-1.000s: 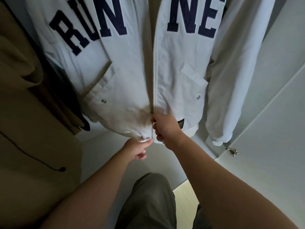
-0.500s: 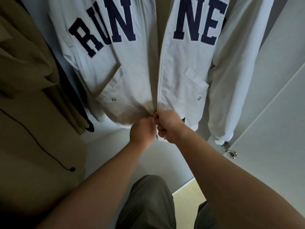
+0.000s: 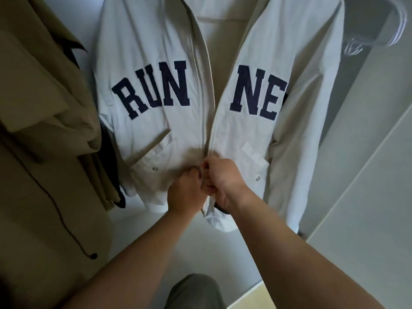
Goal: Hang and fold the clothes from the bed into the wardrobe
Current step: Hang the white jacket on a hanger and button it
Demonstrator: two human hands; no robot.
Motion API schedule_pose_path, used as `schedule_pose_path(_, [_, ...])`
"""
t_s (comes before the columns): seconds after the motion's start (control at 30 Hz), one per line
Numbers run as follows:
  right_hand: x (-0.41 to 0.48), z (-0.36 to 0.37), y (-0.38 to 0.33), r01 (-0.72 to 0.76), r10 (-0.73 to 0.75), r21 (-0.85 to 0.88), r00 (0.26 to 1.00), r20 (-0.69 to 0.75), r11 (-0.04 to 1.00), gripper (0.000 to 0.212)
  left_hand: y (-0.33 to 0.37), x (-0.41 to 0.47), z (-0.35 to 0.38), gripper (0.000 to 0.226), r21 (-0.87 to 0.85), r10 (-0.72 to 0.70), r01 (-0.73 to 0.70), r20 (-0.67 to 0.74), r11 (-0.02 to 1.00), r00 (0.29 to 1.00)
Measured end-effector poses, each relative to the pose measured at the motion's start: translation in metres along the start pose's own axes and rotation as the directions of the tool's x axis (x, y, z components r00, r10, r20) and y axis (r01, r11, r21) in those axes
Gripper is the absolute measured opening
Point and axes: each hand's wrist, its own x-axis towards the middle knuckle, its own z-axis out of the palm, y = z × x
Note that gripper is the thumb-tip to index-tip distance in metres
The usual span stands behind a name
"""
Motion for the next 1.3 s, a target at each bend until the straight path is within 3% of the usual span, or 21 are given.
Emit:
schedule_pose_path(0.07, [-0.002,0.000,-0.004,-0.037,0.037,0.021,0.999,0.003,0.999,0.029,0.003,0.002,0.002,0.021,0.054,0.022,-0.024,0.033,0.998,0.999])
schedule_pose_path(0.17, [-0.004,-0.002,-0.023,-0.006,0.007,0.016,1.000,-0.030,1.000,0.026,0.009,-0.001,0.004,0.014,-0.010,0.000,0.001,0.069,1.000,0.998])
schedule_pose_path(0.4, [-0.009,0.003,-0.088,0.184,-0.184,-0.006,0.983,-0.013,0.983,0.027,0.022,0.017,-0.008,0.038,0.019,0.046,-0.046,0.024,0.999,0.999])
schedule_pose_path(0.53, [-0.006,0.000,-0.084,0.261,-0.262,-0.160,0.965,0.014,0.952,0.025,0.044,0.048,-0.033,0.055,0.033,0.042,-0.040,-0.041,0.999,0.998])
schedule_pose_path(0.67, [-0.004,0.003,-0.085,0.198,-0.199,-0.011,0.979,-0.046,0.980,0.025,0.049,0.065,-0.040,0.014,-0.300,-0.103,0.084,-0.048,0.950,0.994])
schedule_pose_path(0.8, [-0.009,0.008,-0.106,0.176,-0.172,0.067,0.983,-0.060,0.982,0.025,0.055,0.069,-0.045,0.034,-0.034,0.086,-0.089,-0.101,0.995,0.991])
schedule_pose_path(0.87, [-0.011,0.011,-0.122,0.189,-0.185,0.069,0.980,-0.067,0.979,0.025,0.056,0.074,-0.051,0.025,-0.033,0.128,-0.133,-0.129,0.991,0.983])
schedule_pose_path(1.0, [-0.017,0.018,-0.155,0.218,-0.213,0.112,0.976,-0.054,0.969,0.025,0.049,0.077,-0.053,0.037,0.039,0.209,-0.206,-0.194,0.978,0.959])
schedule_pose_path(1.3, [-0.025,0.030,-0.191,0.271,-0.269,0.142,0.963,-0.034,0.952,0.026,0.043,0.089,-0.058,0.040,0.089,0.181,-0.171,-0.129,0.981,0.975])
